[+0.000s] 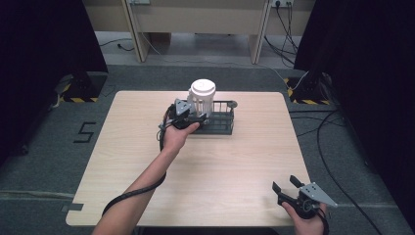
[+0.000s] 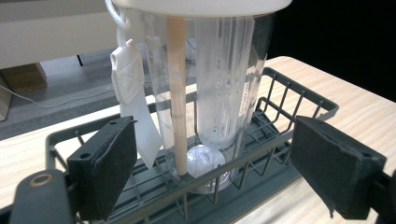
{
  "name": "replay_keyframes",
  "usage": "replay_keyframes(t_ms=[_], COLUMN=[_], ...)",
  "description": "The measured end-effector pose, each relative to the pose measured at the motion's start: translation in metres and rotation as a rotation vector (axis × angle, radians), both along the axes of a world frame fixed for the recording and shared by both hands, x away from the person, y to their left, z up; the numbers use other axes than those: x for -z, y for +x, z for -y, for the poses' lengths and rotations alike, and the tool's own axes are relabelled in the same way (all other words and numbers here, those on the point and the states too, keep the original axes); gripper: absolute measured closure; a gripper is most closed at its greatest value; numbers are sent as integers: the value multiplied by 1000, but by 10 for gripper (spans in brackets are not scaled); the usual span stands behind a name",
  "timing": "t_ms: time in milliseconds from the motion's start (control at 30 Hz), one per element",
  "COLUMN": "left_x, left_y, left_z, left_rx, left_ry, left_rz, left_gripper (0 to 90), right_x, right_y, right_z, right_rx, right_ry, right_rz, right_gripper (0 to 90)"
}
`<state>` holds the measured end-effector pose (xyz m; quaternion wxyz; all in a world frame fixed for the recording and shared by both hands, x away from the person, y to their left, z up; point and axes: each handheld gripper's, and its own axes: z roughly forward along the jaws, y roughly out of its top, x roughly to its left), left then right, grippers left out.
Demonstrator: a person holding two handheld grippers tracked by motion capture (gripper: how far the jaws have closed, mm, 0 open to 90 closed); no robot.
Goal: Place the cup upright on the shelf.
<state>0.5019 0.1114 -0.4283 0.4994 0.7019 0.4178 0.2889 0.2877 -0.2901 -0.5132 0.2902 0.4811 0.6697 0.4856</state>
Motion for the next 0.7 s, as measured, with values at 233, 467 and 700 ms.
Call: replay_keyframes(t_ms=[233, 467, 700], left_x=[2, 5, 7], left_y=[-13, -23, -35], left_z=[-3, -8, -21], left_rx=[26, 43, 43], left_ry=[-8, -5, 2], left_rz=[-1, -9, 7], left_gripper=[145, 146, 146], right_x=[0, 0, 0], right_y=[0, 0, 0], right_z=[0, 0, 0], right_rx=[4, 4, 4], right_ry=[-6, -4, -4], right_rz=[1, -1, 1], right_gripper=[253, 254, 256])
